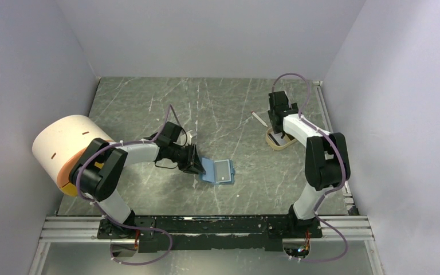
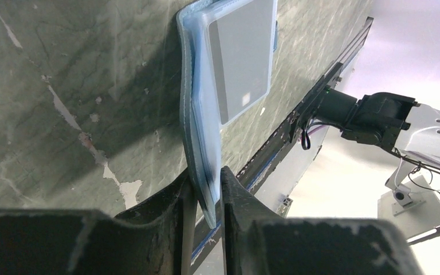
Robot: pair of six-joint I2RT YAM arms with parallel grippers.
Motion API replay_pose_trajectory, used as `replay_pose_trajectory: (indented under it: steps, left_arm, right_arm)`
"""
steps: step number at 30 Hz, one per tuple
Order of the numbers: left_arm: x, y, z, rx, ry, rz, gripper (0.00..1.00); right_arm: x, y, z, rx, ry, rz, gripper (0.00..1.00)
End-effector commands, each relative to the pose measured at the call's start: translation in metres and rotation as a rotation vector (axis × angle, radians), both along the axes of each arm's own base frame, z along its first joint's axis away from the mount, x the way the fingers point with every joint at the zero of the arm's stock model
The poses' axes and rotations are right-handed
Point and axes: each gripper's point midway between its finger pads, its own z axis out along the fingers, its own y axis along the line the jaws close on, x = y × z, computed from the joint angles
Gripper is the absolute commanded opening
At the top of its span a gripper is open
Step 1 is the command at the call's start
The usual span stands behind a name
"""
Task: Put the credit cards into the card holder
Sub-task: Pick up the credit card from the storage box.
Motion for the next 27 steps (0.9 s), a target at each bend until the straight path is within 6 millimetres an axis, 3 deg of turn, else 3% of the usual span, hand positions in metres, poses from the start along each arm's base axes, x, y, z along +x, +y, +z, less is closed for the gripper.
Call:
replay_pose_trajectory:
  steps: [1,8,16,27]
  left_arm:
    - [-0.002,0.002,0.006,-0.032,-0.013,-0.009,0.25]
    - [-0.004,0.0,0.006,-0.055,0.001,-0.014,0.25]
    - [-0.004,0.002,0.003,-0.047,0.001,-0.011,0.25]
    - [-0.002,0.002,0.004,-0.043,0.002,-0.003,0.24]
  right_arm:
    - [0.006,-0.027,-0.001,-0.085,0.053,-0.034,0.71]
    - [0.013,-0.033,-0.006,-0.109,0.069,-0.03,0.71]
    - [0.012,-0.037,-0.016,-0.131,0.102,-0.039,0.64]
    - [0.016,-0.035,0.004,-0.112,0.051,-0.041,0.5]
